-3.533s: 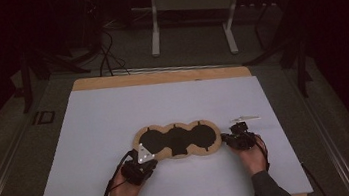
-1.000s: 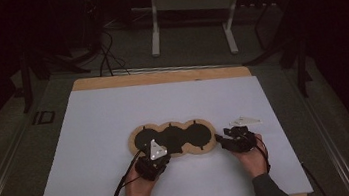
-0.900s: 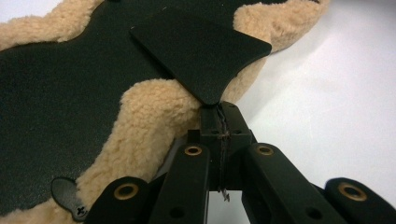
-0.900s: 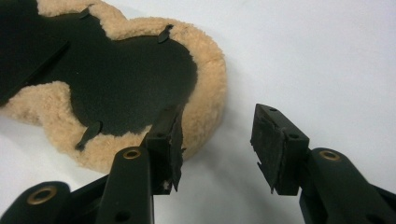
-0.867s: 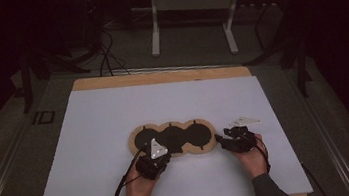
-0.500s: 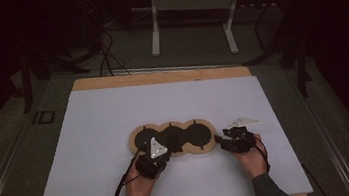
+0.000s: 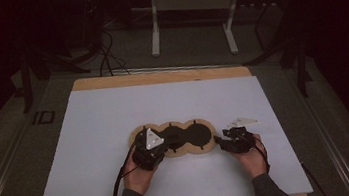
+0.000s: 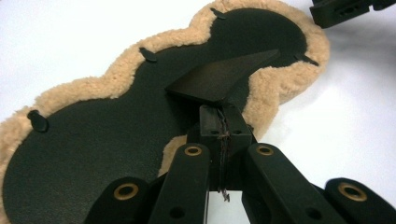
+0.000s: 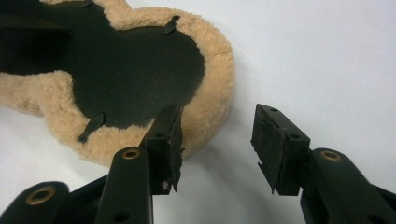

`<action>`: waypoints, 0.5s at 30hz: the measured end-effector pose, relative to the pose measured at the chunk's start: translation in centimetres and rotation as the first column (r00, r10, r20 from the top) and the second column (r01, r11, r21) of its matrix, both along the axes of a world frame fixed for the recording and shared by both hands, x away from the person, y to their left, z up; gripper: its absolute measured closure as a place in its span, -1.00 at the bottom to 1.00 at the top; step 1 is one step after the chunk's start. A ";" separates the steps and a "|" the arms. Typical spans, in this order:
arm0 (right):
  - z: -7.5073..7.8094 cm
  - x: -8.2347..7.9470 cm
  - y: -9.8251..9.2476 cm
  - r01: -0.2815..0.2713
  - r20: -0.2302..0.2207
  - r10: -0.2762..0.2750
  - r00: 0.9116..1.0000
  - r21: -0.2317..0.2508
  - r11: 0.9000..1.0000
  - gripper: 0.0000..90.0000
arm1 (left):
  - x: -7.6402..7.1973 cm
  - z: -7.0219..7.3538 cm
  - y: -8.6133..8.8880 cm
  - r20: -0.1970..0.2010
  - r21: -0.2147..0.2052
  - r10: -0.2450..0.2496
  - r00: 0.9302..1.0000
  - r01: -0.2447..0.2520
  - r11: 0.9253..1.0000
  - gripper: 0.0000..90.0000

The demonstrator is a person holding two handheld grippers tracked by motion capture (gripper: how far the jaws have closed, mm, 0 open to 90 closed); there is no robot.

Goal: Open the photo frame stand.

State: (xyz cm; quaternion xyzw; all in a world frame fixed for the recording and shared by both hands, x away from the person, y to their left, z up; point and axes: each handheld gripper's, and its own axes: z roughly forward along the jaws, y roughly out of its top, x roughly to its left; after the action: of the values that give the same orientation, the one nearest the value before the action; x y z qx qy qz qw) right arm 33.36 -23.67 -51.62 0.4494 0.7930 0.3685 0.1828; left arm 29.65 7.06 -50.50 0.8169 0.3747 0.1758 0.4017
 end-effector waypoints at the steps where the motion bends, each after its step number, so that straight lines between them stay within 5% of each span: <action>1: 0.0 0.0 0.0 0.000 0.000 0.000 1.000 0.000 1.000 0.16 | 0.1 0.0 0.0 -0.004 0.002 0.000 1.000 0.000 1.000 1.00; 9: 0.0 0.0 0.0 -0.002 0.000 0.002 1.000 -0.005 1.000 0.16 | 0.0 -0.2 0.0 -0.005 0.013 -0.008 1.000 0.008 1.000 0.93; 15: -0.1 0.0 0.0 -0.004 -0.003 0.004 1.000 -0.004 1.000 0.15 | -0.1 -0.3 -0.1 -0.008 0.028 -0.049 0.999 0.049 0.998 0.55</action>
State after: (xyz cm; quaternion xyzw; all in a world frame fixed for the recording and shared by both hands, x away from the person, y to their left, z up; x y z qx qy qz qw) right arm 33.38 -23.64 -51.68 0.4480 0.7948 0.3667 0.1818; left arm 29.52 6.95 -50.78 0.8320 0.3537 0.1681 0.3928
